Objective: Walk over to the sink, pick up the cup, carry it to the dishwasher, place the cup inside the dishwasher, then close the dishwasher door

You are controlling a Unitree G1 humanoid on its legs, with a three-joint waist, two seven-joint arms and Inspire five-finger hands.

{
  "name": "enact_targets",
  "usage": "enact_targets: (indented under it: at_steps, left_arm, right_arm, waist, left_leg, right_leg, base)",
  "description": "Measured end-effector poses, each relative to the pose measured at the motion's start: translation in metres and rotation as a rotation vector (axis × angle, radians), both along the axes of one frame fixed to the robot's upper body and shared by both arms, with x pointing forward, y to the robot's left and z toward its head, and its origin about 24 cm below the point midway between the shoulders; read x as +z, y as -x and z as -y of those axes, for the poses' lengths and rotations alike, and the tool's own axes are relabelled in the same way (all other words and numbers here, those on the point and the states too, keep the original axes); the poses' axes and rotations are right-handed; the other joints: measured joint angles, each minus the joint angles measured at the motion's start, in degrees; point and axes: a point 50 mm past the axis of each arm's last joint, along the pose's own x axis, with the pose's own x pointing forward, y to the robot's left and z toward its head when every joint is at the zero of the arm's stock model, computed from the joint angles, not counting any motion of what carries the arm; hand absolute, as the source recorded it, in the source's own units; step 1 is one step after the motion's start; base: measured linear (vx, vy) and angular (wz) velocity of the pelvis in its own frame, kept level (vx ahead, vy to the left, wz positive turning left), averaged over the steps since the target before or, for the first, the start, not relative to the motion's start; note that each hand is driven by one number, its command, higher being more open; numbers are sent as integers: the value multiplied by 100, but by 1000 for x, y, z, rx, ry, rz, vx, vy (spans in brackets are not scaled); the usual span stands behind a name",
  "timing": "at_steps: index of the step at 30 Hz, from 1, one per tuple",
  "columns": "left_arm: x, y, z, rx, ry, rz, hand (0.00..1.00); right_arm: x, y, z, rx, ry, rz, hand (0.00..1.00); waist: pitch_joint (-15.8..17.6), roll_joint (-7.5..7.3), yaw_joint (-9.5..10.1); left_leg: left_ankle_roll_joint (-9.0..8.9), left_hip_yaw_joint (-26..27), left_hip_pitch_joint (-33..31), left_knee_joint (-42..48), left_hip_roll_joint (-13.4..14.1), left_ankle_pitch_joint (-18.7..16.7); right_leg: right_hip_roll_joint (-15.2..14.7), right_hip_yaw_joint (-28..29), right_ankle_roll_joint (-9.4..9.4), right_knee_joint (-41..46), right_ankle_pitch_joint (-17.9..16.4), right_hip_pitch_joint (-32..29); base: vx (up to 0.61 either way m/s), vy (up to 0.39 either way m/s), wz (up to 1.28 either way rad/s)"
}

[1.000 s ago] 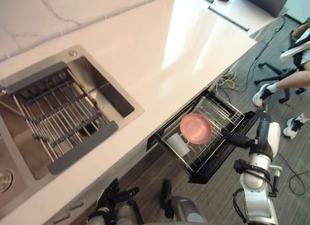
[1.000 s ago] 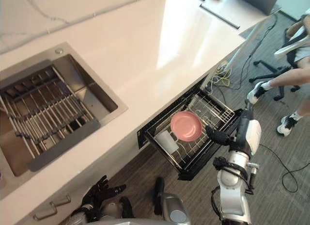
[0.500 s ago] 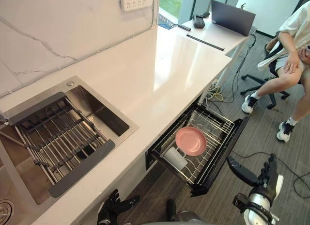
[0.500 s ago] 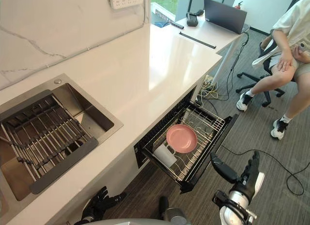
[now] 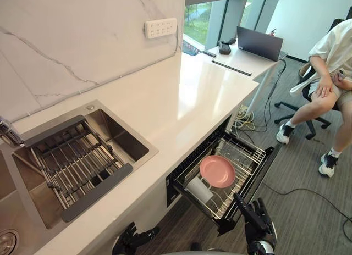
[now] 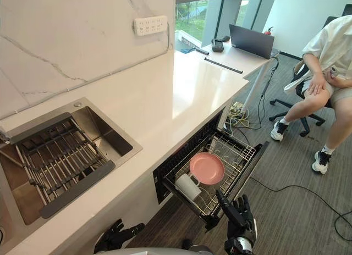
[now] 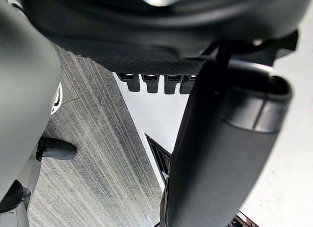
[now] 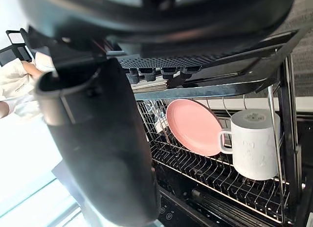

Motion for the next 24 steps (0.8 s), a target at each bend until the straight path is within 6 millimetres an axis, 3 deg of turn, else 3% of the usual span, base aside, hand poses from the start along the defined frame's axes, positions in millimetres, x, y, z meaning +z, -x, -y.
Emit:
enact_targets:
  at_steps: [13, 24]
  left_arm:
    - [0, -1, 4, -2, 11, 2, 100]
    - [-1, -3, 8, -11, 9, 15, 100]
  right_arm:
    - [-1, -1, -2, 76, 1, 11, 100]
    - [7, -43, -29, 324, 15, 94, 100]
  waist:
    - [-25, 77, 123]
    - [-35, 127, 316]
  left_leg:
    - [-22, -201, 90, -19, 21, 14]
    - [-65, -752, 154, -329, -120, 316]
  right_leg:
    - [11, -226, -17, -179, -12, 224]
    - [-3, -582, -35, -510, 137, 566]
  base:
    - [-40, -10, 7]
    - [-7, -6, 17]
